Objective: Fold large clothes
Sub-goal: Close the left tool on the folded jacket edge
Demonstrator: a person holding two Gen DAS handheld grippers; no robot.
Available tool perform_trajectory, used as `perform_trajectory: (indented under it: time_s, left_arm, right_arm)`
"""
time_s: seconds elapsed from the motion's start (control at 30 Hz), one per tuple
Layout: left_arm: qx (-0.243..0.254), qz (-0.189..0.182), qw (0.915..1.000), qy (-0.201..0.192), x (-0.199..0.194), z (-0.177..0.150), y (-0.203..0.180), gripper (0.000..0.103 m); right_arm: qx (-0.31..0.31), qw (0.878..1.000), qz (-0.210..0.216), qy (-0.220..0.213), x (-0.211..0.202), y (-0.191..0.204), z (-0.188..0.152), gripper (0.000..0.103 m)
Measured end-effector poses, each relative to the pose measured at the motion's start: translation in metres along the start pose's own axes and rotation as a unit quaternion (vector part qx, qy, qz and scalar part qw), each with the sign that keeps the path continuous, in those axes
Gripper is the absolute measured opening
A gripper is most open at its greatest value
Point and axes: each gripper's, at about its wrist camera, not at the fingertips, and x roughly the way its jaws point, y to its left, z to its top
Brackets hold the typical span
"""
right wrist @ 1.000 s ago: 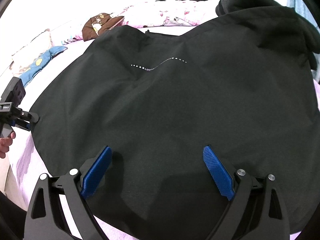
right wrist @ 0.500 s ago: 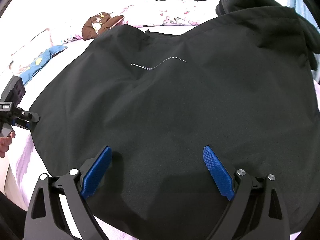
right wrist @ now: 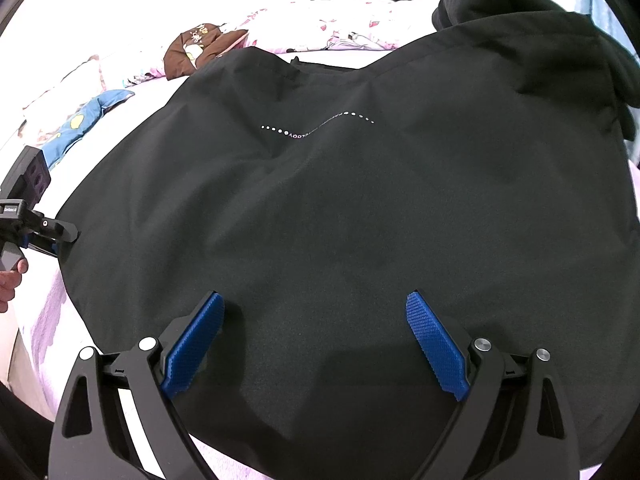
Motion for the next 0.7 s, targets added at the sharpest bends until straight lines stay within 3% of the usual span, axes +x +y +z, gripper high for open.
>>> perform_trajectory:
  time_s: [0.1, 0.17, 0.27, 0.47, 0.7]
  left_arm:
    - [-0.007, -0.016, 0.9998, 0.004, -0.001, 0.001, 0.0, 0.082]
    - [-0.008, -0.043, 0.999, 0.007, -0.002, 0.001, -0.003, 0.068]
    - [-0.013, -0.074, 0.9971, 0.01, -0.003, 0.002, -0.006, 0.056]
    - [-0.025, -0.075, 0.9968, 0.003, -0.012, 0.006, -0.011, 0.043]
    - [-0.045, -0.098, 0.994, -0.018, -0.031, 0.009, -0.009, 0.036]
  right_arm:
    - [0.002, 1.0, -0.001, 0.0, 0.0, 0.0, 0.0, 0.091]
    - [0.004, 1.0, -0.001, 0.0, 0.0, -0.001, 0.0, 0.091]
    - [0.009, 1.0, 0.0, 0.0, -0.001, -0.002, 0.001, 0.091]
    - [0.017, 1.0, 0.005, -0.005, -0.004, -0.005, 0.004, 0.091]
    - [0.028, 0.999, 0.012, -0.014, -0.012, -0.007, 0.01, 0.091]
